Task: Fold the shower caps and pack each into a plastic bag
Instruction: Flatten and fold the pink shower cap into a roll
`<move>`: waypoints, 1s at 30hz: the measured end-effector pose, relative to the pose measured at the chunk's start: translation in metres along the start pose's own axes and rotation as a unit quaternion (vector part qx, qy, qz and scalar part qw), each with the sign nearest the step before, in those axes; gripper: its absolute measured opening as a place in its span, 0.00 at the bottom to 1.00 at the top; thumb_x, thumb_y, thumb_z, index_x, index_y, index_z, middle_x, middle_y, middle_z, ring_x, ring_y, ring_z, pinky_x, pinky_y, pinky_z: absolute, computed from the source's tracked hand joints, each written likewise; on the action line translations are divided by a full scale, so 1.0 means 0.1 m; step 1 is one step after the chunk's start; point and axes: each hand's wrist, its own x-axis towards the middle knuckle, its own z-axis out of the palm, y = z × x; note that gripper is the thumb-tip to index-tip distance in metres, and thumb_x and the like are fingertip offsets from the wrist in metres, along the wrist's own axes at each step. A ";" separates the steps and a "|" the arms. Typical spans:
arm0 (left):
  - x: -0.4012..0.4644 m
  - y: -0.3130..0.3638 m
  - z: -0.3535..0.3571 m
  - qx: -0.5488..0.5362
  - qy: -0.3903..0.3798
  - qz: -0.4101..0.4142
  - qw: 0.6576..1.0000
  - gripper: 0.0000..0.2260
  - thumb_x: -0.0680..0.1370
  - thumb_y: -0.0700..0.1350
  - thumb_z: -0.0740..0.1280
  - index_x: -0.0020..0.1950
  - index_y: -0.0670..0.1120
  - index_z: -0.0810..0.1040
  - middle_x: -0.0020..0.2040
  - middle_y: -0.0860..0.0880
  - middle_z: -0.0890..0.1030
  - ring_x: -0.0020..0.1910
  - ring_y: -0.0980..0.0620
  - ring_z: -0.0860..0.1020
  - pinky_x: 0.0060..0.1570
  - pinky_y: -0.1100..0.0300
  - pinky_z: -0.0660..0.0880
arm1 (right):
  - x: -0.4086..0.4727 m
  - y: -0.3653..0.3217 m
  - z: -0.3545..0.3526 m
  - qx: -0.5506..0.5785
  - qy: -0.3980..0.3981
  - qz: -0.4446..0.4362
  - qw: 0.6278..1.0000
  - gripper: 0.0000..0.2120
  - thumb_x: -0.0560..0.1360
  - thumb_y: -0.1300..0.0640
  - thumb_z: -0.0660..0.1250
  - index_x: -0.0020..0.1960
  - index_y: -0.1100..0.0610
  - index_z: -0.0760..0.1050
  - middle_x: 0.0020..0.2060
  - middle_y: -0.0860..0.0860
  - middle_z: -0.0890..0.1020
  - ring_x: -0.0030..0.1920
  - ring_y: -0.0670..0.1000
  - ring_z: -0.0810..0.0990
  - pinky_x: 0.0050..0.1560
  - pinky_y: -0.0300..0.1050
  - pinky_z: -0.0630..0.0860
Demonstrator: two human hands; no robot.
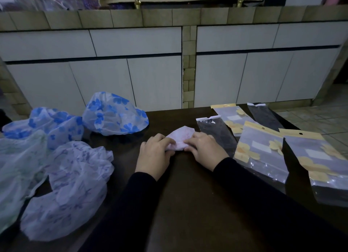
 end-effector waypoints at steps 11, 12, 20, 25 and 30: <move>0.09 -0.03 0.03 0.029 -0.037 -0.020 0.999 0.12 0.80 0.49 0.61 0.64 0.57 0.73 0.60 0.56 0.74 0.57 0.56 0.71 0.59 0.57 0.66 | -0.04 0.06 -0.09 0.069 0.025 0.010 0.997 0.14 0.76 0.50 0.67 0.59 0.52 0.79 0.55 0.48 0.78 0.55 0.48 0.75 0.58 0.42 0.74; 0.09 -0.04 0.03 0.028 -0.041 -0.019 0.999 0.12 0.81 0.49 0.61 0.64 0.57 0.74 0.60 0.56 0.74 0.57 0.56 0.71 0.58 0.57 0.66 | -0.04 0.07 -0.10 0.072 0.023 0.011 0.997 0.13 0.77 0.50 0.66 0.59 0.52 0.80 0.54 0.49 0.78 0.55 0.48 0.75 0.58 0.42 0.74; 0.15 -0.03 -0.02 -0.015 -0.079 -0.085 0.993 0.09 0.82 0.50 0.59 0.60 0.56 0.75 0.52 0.54 0.79 0.52 0.54 0.75 0.57 0.58 0.65 | 0.04 0.04 -0.11 0.145 0.018 0.076 0.986 0.11 0.79 0.56 0.64 0.58 0.53 0.81 0.54 0.51 0.82 0.55 0.48 0.78 0.57 0.39 0.71; 0.13 -0.05 0.02 -0.033 -0.021 -0.064 0.997 0.04 0.79 0.49 0.64 0.51 0.58 0.73 0.51 0.57 0.74 0.54 0.55 0.72 0.52 0.59 0.62 | 0.06 0.01 0.00 0.106 0.043 0.088 0.990 0.12 0.79 0.53 0.63 0.59 0.53 0.80 0.54 0.51 0.79 0.55 0.49 0.77 0.58 0.43 0.72; 0.11 0.01 0.02 0.029 -0.026 0.015 0.999 0.14 0.77 0.44 0.66 0.61 0.57 0.76 0.60 0.57 0.73 0.58 0.56 0.68 0.57 0.60 0.63 | -0.02 0.00 -0.02 0.076 0.109 0.037 0.990 0.10 0.78 0.55 0.64 0.57 0.54 0.80 0.53 0.50 0.75 0.55 0.46 0.70 0.55 0.37 0.67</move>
